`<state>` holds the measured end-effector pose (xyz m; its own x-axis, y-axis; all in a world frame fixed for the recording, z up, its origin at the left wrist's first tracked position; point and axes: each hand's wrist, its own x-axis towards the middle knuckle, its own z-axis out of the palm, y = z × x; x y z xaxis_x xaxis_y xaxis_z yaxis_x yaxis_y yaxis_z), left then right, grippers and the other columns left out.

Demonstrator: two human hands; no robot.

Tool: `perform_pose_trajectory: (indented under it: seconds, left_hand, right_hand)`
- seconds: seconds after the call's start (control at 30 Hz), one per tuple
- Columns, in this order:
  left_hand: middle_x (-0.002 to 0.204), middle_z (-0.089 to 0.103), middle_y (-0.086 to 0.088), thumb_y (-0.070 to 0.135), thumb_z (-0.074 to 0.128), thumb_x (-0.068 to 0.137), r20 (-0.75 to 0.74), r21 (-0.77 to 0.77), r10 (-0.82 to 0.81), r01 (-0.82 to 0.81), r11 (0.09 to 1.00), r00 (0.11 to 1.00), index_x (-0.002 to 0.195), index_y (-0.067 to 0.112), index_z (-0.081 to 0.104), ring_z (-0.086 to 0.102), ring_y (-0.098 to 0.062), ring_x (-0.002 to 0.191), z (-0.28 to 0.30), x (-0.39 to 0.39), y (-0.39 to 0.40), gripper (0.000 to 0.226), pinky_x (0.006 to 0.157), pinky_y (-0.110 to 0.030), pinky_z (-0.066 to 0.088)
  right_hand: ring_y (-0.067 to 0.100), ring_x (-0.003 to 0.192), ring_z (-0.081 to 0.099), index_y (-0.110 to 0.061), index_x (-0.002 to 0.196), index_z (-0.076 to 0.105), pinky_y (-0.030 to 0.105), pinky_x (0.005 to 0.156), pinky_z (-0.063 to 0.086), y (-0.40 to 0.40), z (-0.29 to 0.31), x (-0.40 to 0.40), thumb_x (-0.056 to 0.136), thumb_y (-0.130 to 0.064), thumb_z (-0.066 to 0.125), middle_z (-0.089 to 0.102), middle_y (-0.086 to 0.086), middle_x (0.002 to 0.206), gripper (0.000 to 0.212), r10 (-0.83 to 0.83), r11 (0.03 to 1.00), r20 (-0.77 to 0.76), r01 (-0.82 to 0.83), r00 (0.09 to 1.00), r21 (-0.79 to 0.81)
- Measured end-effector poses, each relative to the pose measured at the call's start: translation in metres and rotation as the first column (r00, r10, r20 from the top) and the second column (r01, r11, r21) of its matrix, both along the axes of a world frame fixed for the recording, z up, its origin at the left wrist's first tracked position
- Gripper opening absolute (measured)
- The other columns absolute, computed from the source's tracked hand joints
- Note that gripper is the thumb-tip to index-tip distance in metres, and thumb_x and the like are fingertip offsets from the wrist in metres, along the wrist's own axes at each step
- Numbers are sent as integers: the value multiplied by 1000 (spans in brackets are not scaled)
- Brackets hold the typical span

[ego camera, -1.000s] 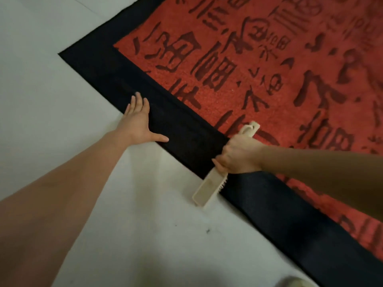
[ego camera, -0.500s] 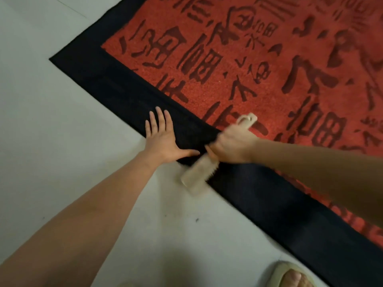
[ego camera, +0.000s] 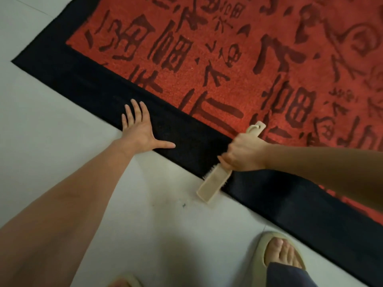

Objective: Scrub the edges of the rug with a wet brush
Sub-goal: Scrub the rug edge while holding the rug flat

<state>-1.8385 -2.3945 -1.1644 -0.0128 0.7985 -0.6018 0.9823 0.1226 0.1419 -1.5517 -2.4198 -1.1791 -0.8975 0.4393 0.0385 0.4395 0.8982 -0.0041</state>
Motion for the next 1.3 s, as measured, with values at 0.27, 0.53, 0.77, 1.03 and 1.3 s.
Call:
perform_pose_trajectory:
  seconds: [0.27, 0.53, 0.77, 1.03, 1.3]
  left_hand:
    - [155, -34, -18, 79, 71, 56, -7, 11, 23, -23, 1000, 1000, 149, 4, -25, -29, -37, 143, 2, 3, -1, 154, 120, -50, -11]
    - [156, -31, -19, 77, 70, 61, -4, 20, 20, -20, 1000, 1000, 150, 4, -23, -26, -37, 145, 4, 3, -2, 148, 120, -49, -9]
    - [160, -20, -19, 54, 68, 83, 20, 236, -295, 282, 930, 955, 155, 6, -5, -18, -35, 148, 13, 21, -3, 113, 121, -41, -7]
    - [154, -38, -11, 79, 59, 69, 178, 131, -377, 358, 925, 909, 151, 15, -25, -36, -28, 141, -19, 104, -47, 134, 115, -42, -21]
    - [153, -40, -12, 87, 63, 55, 87, 90, -371, 364, 927, 924, 150, 13, -28, -36, -33, 141, -17, 112, -44, 151, 117, -53, -17]
  right_hand:
    - [23, 24, 43, -13, 36, 51, 18, 39, 27, -3, -5, -10, 84, -23, 55, 47, 4, 34, 49, -154, 987, -42, 156, 987, 44]
    - [21, 25, 44, -14, 35, 52, 17, 39, 27, 12, 9, -14, 84, -27, 60, 47, 1, 33, 51, -150, 977, -11, 150, 989, 149]
    - [22, 25, 44, -14, 37, 52, 17, 40, 24, -4, 25, 22, 81, -29, 66, 47, -1, 34, 48, -9, 996, 114, -1, 993, 92]
    - [23, 26, 44, -14, 39, 53, 18, 39, 28, -26, 4, 39, 87, -27, 37, 47, 2, 34, 52, -72, 997, 13, 72, 997, -3]
    - [23, 28, 46, -16, 42, 55, 21, 39, 34, -32, 4, 53, 89, -28, 34, 49, 3, 36, 53, -181, 983, 31, 181, 983, 10]
